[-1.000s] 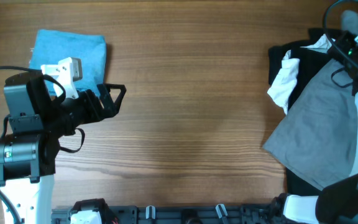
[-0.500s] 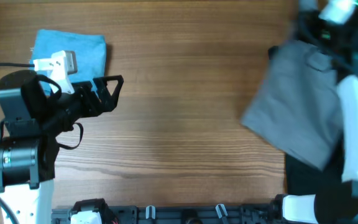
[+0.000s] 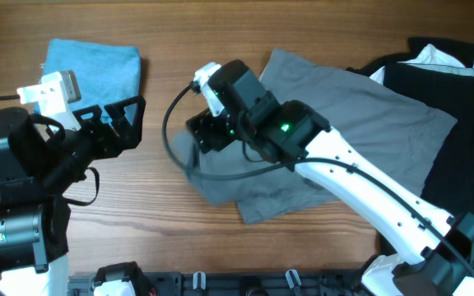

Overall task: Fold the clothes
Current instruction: 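Pull the grey shorts with the right gripper to the table center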

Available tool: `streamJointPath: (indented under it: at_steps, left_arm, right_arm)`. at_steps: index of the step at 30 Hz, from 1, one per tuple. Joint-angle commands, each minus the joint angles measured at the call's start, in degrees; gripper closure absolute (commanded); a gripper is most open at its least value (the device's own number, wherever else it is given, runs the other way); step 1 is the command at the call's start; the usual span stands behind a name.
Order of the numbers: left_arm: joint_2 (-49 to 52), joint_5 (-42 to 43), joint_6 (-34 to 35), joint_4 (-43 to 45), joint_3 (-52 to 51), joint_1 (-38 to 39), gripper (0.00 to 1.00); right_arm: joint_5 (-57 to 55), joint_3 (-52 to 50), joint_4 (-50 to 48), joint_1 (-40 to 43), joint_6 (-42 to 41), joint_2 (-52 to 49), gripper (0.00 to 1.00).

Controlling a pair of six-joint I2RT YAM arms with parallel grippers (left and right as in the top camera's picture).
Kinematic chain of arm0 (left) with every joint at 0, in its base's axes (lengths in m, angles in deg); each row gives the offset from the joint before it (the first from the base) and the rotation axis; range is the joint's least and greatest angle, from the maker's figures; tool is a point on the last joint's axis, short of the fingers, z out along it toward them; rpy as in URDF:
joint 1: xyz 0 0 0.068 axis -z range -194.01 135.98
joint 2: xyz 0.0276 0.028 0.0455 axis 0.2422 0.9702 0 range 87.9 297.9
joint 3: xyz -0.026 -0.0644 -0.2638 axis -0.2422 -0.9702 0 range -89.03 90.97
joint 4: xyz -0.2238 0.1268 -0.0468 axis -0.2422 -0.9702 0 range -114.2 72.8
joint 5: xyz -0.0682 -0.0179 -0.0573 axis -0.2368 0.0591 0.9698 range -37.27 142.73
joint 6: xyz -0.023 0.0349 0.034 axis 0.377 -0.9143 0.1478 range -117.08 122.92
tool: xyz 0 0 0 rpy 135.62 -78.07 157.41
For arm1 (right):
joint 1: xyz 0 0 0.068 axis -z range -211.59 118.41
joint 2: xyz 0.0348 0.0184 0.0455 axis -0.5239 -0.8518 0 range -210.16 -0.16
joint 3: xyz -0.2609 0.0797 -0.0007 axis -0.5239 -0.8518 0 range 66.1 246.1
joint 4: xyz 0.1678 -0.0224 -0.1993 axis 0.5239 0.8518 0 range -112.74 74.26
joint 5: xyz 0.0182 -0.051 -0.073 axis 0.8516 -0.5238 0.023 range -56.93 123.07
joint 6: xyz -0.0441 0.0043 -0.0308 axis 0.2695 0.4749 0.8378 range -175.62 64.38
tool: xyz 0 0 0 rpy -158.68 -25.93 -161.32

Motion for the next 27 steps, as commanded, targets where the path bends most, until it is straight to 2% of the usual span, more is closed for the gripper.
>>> streamJointPath:
  at_steps: [1,6,12,15,19,21,22,23,25,27]
  left_arm:
    - [-0.4,-0.5,-0.1,-0.2,0.8,-0.1,0.0]
    - [0.8,-1.9,-1.9,-0.6,0.8,3.6,0.01]
    - [11.9,-16.3,-3.3,-2.8,0.8,15.7,0.01]
    - [19.7,-15.7,-3.5,0.2,0.8,21.4,0.0]
    - [26.7,-13.3,-3.2,7.6,0.8,24.2,0.02]
    - [30.8,-14.3,-3.2,10.2,0.8,24.7,0.23]
    - [32.9,-13.8,-3.1,11.2,0.8,24.8,0.37]
    - [35.2,-13.1,-3.1,12.2,0.8,24.9,0.66]
    - [39.6,-13.0,-2.7,14.8,0.8,25.1,0.93]
    - [44.0,-12.5,-0.9,18.7,0.8,25.3,0.96]
  right_arm:
    - [-7.8,0.8,1.4,5.7,-1.2,1.9,0.14]
    - [-3.1,0.8,4.2,15.0,-2.7,5.7,0.15]
    - [4.0,0.8,5.9,22.6,-4.1,9.7,0.15]
    - [6.0,0.8,6.6,24.9,-5.5,10.9,0.15]
    - [6.4,0.8,9.0,26.1,-6.5,10.9,0.15]
    - [6.4,0.8,10.4,26.3,-6.5,10.9,0.15]
    - [6.4,0.8,11.0,26.4,-6.6,10.9,0.14]
    - [6.4,0.8,11.5,26.4,-6.6,10.9,0.15]
    - [6.4,0.8,12.1,26.4,-6.5,10.9,0.15]
    - [6.4,0.8,12.3,26.3,-6.5,10.9,0.14]
